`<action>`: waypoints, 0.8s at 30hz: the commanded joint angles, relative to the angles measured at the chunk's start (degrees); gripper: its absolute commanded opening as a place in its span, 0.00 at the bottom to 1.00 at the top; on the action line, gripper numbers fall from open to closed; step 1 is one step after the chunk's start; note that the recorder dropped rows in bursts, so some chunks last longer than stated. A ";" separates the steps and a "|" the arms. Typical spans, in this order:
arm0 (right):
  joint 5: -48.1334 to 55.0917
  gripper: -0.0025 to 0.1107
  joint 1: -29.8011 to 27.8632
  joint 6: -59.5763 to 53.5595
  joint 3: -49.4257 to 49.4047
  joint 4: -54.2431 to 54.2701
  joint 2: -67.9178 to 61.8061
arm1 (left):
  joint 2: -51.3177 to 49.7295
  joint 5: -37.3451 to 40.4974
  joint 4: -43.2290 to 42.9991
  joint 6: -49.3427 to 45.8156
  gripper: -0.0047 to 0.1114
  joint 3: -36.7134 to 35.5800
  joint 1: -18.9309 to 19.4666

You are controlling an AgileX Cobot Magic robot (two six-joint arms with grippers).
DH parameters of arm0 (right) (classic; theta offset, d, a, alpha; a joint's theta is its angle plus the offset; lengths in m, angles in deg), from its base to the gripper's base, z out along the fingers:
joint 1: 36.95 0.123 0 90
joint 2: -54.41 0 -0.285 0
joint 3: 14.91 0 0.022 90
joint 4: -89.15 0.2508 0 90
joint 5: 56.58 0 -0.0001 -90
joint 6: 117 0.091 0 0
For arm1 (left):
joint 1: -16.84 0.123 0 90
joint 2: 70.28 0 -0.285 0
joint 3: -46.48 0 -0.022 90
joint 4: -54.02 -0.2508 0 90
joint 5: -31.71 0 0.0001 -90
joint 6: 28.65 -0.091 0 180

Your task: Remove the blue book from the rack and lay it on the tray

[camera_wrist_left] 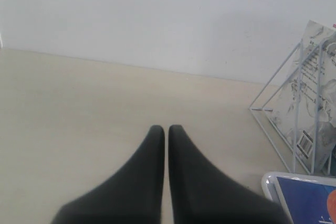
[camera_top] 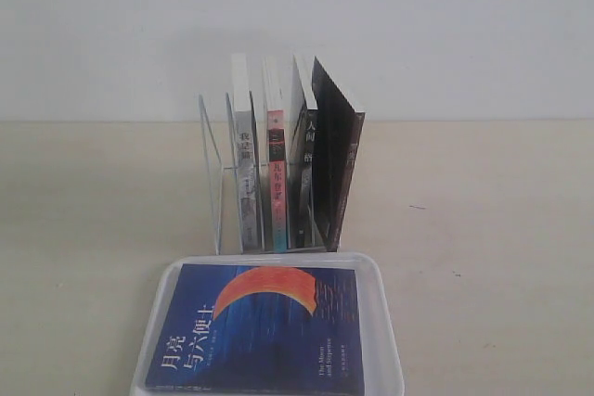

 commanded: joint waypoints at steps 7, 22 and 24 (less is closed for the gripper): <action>0.75 0.02 -3.80 -1.15 0.03 -0.56 1.83 | -0.19 -0.41 0.59 0.43 0.08 0.20 0.20; 1.79 0.02 -5.28 -3.25 0.03 -1.16 1.83 | -0.19 -0.41 0.59 0.43 0.08 0.20 0.20; 1.68 0.02 -5.28 -3.25 0.03 -1.16 1.83 | -0.19 -0.41 0.59 0.43 0.08 0.20 0.20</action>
